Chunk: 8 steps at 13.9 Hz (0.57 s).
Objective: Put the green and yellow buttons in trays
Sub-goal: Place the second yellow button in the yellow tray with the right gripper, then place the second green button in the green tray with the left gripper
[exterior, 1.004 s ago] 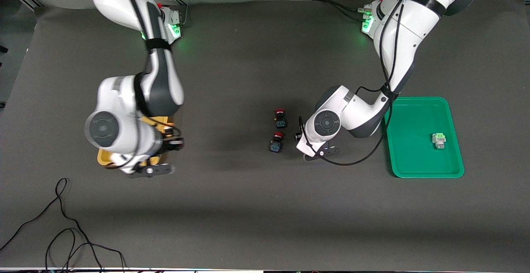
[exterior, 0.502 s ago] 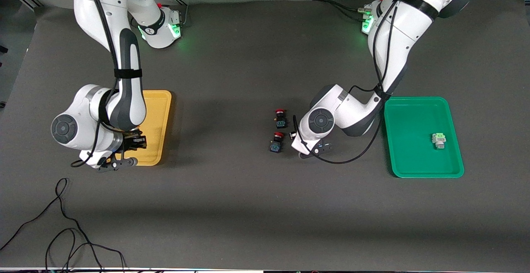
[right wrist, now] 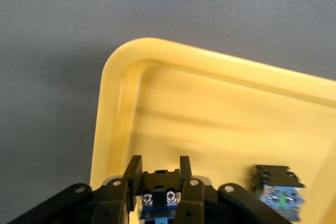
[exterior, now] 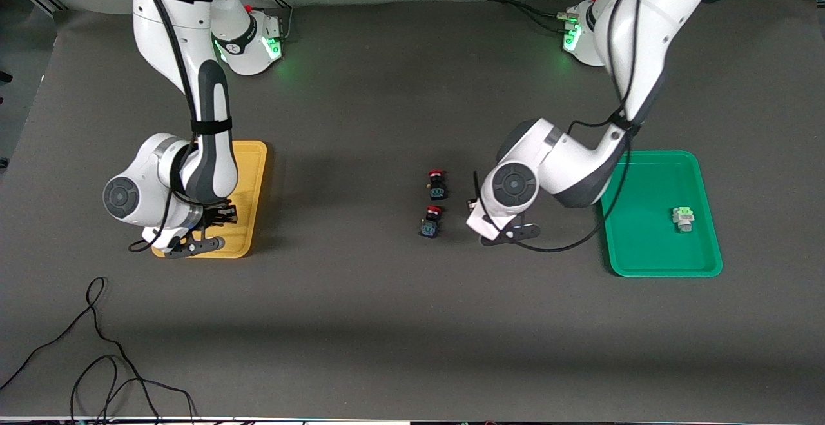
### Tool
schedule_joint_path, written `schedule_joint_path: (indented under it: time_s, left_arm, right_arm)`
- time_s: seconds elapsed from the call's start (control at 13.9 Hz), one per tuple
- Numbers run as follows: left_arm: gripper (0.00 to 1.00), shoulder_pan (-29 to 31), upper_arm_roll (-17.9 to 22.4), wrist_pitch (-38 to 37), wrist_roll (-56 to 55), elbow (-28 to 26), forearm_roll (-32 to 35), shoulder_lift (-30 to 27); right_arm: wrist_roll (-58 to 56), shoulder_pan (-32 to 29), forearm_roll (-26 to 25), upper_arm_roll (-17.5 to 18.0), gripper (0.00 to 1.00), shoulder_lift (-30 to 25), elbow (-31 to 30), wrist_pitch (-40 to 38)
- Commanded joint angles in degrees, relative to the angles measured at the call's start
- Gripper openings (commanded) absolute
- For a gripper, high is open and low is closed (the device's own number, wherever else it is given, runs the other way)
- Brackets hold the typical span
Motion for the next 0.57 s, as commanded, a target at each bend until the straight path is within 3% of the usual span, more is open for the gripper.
schedule_joint_path:
  time_s: [0.0, 0.22, 0.5]
  left_arm:
    - [0.0, 6.28, 0.22, -10.52, 14.38, -1.19, -0.45, -9.41]
    - [0.0, 16.82, 0.39, -16.09, 36.26, -1.8, 0.07, -14.69]
    - [0.0, 30.71, 0.48, -10.41, 57.99, -5.13, 0.25, -14.8]
  right_arm:
    - [-0.92, 0.59, 2.73, -0.34, 0.98, 0.77, -0.14, 0.27]
    - [0.4, 0.76, 2.73, -0.95, 1.0, -1.24, 1.52, -2.26]
    - [5.14, 1.55, 2.21, -3.15, 1.0, -2.22, 10.21, -8.51]
